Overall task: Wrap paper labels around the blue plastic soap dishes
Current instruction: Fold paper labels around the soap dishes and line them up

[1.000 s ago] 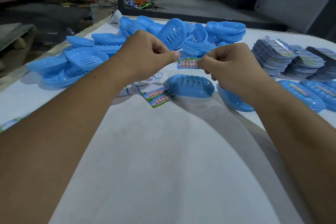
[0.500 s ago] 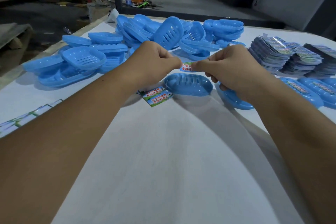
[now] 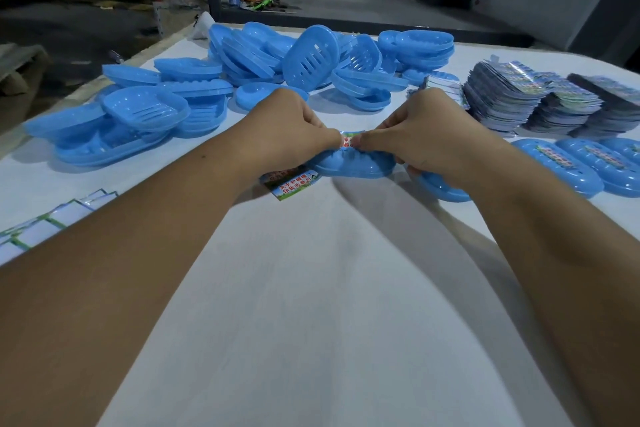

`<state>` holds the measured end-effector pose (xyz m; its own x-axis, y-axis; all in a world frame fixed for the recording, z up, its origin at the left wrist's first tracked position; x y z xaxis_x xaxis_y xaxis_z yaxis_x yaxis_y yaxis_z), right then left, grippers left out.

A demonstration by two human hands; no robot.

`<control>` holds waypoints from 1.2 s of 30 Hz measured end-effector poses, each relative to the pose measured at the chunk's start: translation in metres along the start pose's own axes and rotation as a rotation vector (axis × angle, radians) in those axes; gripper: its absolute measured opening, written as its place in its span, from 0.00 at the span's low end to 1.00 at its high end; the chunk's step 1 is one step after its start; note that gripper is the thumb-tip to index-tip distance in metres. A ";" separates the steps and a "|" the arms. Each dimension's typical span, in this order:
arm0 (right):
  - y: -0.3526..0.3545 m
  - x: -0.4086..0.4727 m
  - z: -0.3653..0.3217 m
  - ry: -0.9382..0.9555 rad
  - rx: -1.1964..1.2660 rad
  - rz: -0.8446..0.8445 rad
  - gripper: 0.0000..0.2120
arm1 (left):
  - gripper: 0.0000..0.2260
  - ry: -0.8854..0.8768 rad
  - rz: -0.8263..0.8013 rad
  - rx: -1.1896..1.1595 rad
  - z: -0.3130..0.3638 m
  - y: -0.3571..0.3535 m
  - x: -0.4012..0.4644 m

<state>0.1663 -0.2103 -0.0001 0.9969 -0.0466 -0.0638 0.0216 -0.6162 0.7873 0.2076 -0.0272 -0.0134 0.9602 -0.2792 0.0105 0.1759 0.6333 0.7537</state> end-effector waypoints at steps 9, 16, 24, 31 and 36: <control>-0.001 0.008 0.008 -0.047 0.055 -0.022 0.26 | 0.17 0.017 0.013 0.030 -0.002 -0.001 0.001; -0.003 0.008 0.005 -0.034 0.008 -0.025 0.25 | 0.12 -0.017 0.035 0.076 0.003 -0.001 0.000; -0.001 0.002 -0.003 0.002 -0.081 0.007 0.24 | 0.14 -0.057 0.092 0.188 0.014 0.002 -0.004; 0.002 0.000 -0.013 0.023 -0.238 0.109 0.20 | 0.10 -0.180 0.251 0.517 0.046 0.007 -0.019; 0.004 0.001 -0.016 0.036 -0.313 0.126 0.21 | 0.13 -0.219 0.289 0.640 0.056 0.007 -0.020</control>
<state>0.1685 -0.2005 0.0125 0.9951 -0.0755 0.0637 -0.0856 -0.3357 0.9381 0.1774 -0.0577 0.0283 0.8721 -0.3448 0.3472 -0.3028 0.1770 0.9365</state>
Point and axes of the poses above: each hand's wrist, its own x-axis towards the middle knuckle, its own y-axis out of the back of the hand, z = x × y, the point moved 10 cm from there along x, towards the middle knuckle, and after that the axes turned 9 degrees about -z, right-handed, at the moved point
